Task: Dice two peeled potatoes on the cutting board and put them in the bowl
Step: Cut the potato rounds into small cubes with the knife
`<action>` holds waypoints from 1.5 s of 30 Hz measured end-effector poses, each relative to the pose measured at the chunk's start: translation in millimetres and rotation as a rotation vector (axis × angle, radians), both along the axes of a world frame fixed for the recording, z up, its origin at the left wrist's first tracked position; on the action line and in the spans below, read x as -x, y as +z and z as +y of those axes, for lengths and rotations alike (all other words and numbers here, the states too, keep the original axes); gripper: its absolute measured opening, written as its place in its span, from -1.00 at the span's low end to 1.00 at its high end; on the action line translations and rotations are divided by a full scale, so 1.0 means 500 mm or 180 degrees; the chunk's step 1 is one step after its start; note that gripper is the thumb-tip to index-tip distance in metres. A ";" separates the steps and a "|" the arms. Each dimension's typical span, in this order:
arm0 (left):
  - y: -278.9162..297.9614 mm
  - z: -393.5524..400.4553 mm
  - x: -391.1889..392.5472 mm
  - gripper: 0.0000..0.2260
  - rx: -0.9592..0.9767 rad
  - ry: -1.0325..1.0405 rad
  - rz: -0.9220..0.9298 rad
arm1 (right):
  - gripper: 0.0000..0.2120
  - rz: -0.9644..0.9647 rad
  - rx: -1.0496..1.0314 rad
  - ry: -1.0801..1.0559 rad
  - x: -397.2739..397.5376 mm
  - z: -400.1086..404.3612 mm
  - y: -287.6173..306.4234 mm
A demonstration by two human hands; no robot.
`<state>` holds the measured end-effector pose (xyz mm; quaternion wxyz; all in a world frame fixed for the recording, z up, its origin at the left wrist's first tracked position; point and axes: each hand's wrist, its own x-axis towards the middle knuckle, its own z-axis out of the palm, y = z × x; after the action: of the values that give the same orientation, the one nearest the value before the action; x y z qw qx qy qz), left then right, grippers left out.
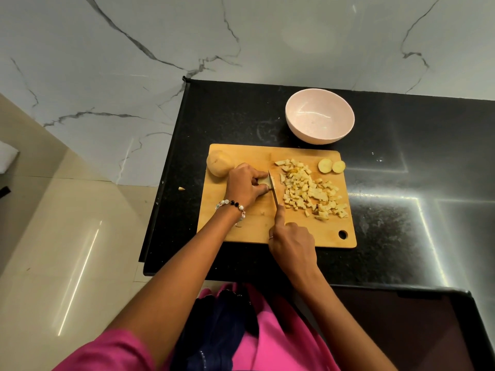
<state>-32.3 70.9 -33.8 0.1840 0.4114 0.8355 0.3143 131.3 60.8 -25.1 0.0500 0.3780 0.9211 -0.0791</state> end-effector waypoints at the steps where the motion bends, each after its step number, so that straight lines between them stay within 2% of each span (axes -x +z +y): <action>1: 0.000 -0.001 0.000 -0.65 0.0003 -0.0012 -0.0013 | -0.45 0.0006 -0.0030 -0.0034 -0.001 0.002 -0.001; 9: -0.009 -0.012 0.011 -0.62 -0.0131 -0.0098 -0.0230 | -0.46 0.0233 0.0109 -0.0207 0.008 0.024 0.015; 15: -0.026 -0.025 0.000 -0.62 -0.0515 -0.0031 -0.0087 | -0.47 0.0335 0.0267 -0.0134 0.027 0.023 0.022; 19: -0.030 -0.028 -0.003 -0.54 -0.0758 0.0076 -0.0163 | -0.48 0.0393 0.0251 -0.0198 0.028 0.029 0.018; 25: -0.036 -0.030 -0.003 -0.44 -0.0904 0.0100 -0.0152 | -0.49 0.0336 0.0347 -0.0200 0.029 0.029 0.015; 32: -0.044 -0.028 -0.005 -0.42 -0.1007 0.0084 -0.0020 | -0.48 0.0182 0.0053 -0.0052 0.065 0.043 0.012; 39: -0.054 -0.027 -0.008 -0.43 -0.1091 0.0103 0.0143 | -0.43 -0.0050 0.0197 0.0077 0.006 -0.008 0.009; 45: -0.059 -0.028 -0.008 -0.42 -0.1127 0.0105 0.0153 | -0.44 -0.0069 0.0171 -0.0097 0.012 0.004 0.009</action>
<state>-28.1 56.9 -63.3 0.0835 0.4310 0.7779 0.4495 125.5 62.6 -20.7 0.0689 0.3913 0.9121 -0.1006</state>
